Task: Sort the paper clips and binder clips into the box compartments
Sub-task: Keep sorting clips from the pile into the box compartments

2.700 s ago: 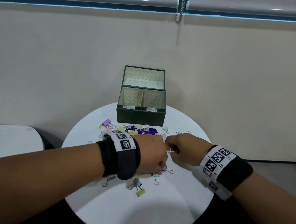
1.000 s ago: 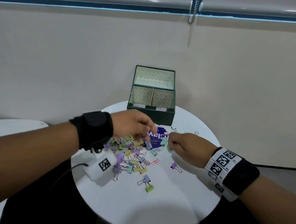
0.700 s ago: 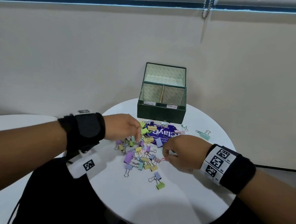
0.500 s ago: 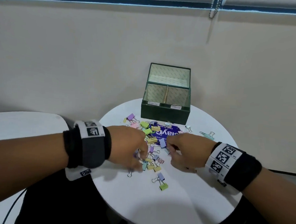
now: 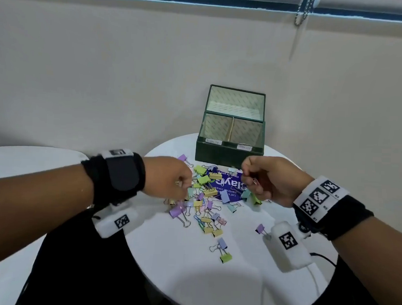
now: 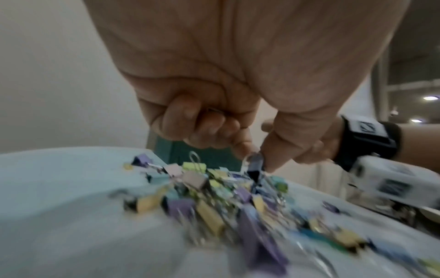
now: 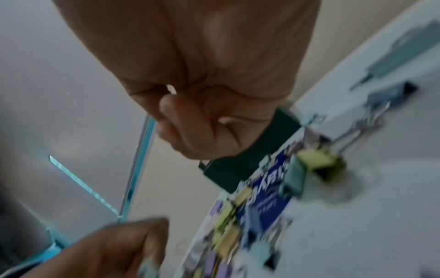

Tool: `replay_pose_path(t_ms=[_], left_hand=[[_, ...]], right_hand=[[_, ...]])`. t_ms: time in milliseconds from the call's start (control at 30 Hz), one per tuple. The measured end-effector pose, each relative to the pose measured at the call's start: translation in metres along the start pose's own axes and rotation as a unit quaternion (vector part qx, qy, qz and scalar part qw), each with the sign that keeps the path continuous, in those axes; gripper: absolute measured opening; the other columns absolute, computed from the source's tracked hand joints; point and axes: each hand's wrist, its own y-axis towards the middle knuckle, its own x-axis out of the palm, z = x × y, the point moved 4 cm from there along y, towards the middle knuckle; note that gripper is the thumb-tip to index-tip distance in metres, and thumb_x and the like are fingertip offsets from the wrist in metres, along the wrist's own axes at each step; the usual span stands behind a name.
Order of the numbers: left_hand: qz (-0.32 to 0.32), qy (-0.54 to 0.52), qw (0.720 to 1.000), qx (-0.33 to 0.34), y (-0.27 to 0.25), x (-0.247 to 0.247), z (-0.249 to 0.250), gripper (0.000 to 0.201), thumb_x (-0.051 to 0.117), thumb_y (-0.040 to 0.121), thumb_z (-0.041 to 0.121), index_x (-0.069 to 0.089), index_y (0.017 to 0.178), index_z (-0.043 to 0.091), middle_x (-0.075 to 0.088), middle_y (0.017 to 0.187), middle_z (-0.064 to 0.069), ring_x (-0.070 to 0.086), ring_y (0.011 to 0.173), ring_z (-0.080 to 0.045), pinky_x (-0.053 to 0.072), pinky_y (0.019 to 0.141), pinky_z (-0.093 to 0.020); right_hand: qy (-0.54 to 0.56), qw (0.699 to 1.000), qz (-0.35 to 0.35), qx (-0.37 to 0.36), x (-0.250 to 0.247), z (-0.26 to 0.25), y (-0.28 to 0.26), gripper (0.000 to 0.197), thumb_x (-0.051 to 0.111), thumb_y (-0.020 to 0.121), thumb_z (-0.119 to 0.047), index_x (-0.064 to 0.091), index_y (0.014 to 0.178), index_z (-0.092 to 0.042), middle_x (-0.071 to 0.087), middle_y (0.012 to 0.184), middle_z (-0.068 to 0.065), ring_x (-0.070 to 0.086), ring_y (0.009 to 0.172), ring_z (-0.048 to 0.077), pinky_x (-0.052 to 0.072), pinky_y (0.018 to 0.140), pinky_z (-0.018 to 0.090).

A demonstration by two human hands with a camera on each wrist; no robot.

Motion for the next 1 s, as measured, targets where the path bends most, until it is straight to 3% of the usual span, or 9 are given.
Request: replay_pose_path(t_ms=[100,200,300,433,633,733,800,867,1000], left_hand=[[0.010,-0.050,0.997,-0.051,0.008,-0.016,-0.017,0.023,0.063,0.093,0.036,0.057,0.074,0.023,0.050,0.062,0.012,0.043,0.055,-0.002,0.035,0.060,-0.021],[0.010,-0.117,0.990,-0.083,0.017,-0.019,-0.030,0.031,0.064,0.094,0.035,0.058,0.074,0.010,0.045,0.056,0.011,0.039,0.047,-0.001,0.035,0.060,-0.020],[0.008,-0.167,0.980,-0.107,0.021,-0.017,-0.038,0.033,0.066,0.092,0.037,0.068,0.085,0.005,0.052,0.054,0.016,0.044,0.049,0.001,0.034,0.060,-0.015],[0.045,-0.254,0.956,-0.142,0.019,-0.011,-0.054,0.020,0.075,0.082,0.047,0.078,0.083,0.027,0.054,0.061,0.014,0.044,0.059,-0.011,0.044,0.062,-0.024],[0.059,-0.304,0.938,-0.155,0.018,-0.008,-0.062,0.031,0.073,0.079,0.056,0.078,0.083,0.025,0.047,0.064,0.005,0.040,0.063,-0.018,0.040,0.060,-0.024],[0.081,-0.242,0.956,-0.144,0.016,-0.014,-0.058,0.022,0.070,0.085,0.049,0.077,0.089,0.028,0.063,0.069,0.012,0.048,0.062,-0.005,0.039,0.062,-0.017],[0.092,-0.133,0.980,-0.112,0.013,-0.018,-0.045,0.014,0.068,0.090,0.040,0.073,0.098,0.031,0.065,0.093,0.011,0.050,0.067,0.004,0.036,0.062,-0.014],[0.084,-0.058,0.993,-0.066,0.008,-0.014,-0.028,0.012,0.068,0.089,0.038,0.072,0.100,0.036,0.060,0.087,0.015,0.055,0.083,0.001,0.039,0.071,-0.019],[-0.016,-0.072,0.997,0.002,0.002,0.010,0.009,0.008,0.067,0.086,0.035,0.075,0.088,0.035,0.072,0.090,0.015,0.065,0.080,0.001,0.048,0.085,-0.022]], right_hand=[[-0.261,0.965,-0.018,-0.015,0.025,-0.001,0.003,0.029,0.060,0.096,-0.031,0.056,0.075,-0.013,0.049,0.065,0.000,0.035,0.050,0.014,0.027,0.047,0.027],[-0.570,0.814,-0.048,-0.099,0.064,-0.003,0.004,0.016,0.069,0.089,-0.042,0.069,0.086,-0.026,0.066,0.079,-0.011,0.058,0.069,0.009,0.050,0.064,0.028],[-0.674,0.732,-0.051,-0.086,0.076,0.005,0.007,0.012,0.069,0.085,-0.035,0.065,0.095,-0.031,0.062,0.084,-0.014,0.058,0.082,0.013,0.049,0.069,0.027],[-0.704,0.705,-0.032,-0.075,0.064,0.000,0.006,0.007,0.063,0.088,-0.028,0.067,0.093,-0.028,0.066,0.091,-0.011,0.061,0.084,0.015,0.047,0.068,0.027],[-0.680,0.723,-0.053,-0.115,0.082,-0.004,0.004,0.018,0.056,0.095,-0.028,0.072,0.102,-0.033,0.064,0.097,-0.015,0.055,0.089,0.011,0.047,0.074,0.026],[-0.693,0.712,-0.068,-0.090,0.087,-0.003,0.007,0.019,0.058,0.095,-0.027,0.073,0.106,-0.033,0.065,0.100,-0.014,0.052,0.087,0.011,0.042,0.071,0.025],[-0.709,0.698,-0.066,-0.073,0.083,-0.003,0.012,0.019,0.057,0.085,-0.015,0.073,0.083,-0.027,0.072,0.088,-0.011,0.056,0.075,0.012,0.044,0.061,0.024],[-0.714,0.696,-0.055,-0.059,0.078,-0.004,0.016,0.019,0.054,0.078,-0.011,0.064,0.067,-0.023,0.072,0.077,-0.008,0.059,0.068,0.012,0.048,0.060,0.026],[-0.724,0.686,-0.032,-0.061,0.079,-0.003,0.024,0.013,0.061,0.082,-0.017,0.071,0.084,-0.024,0.070,0.084,-0.005,0.063,0.078,0.019,0.044,0.060,0.025]])
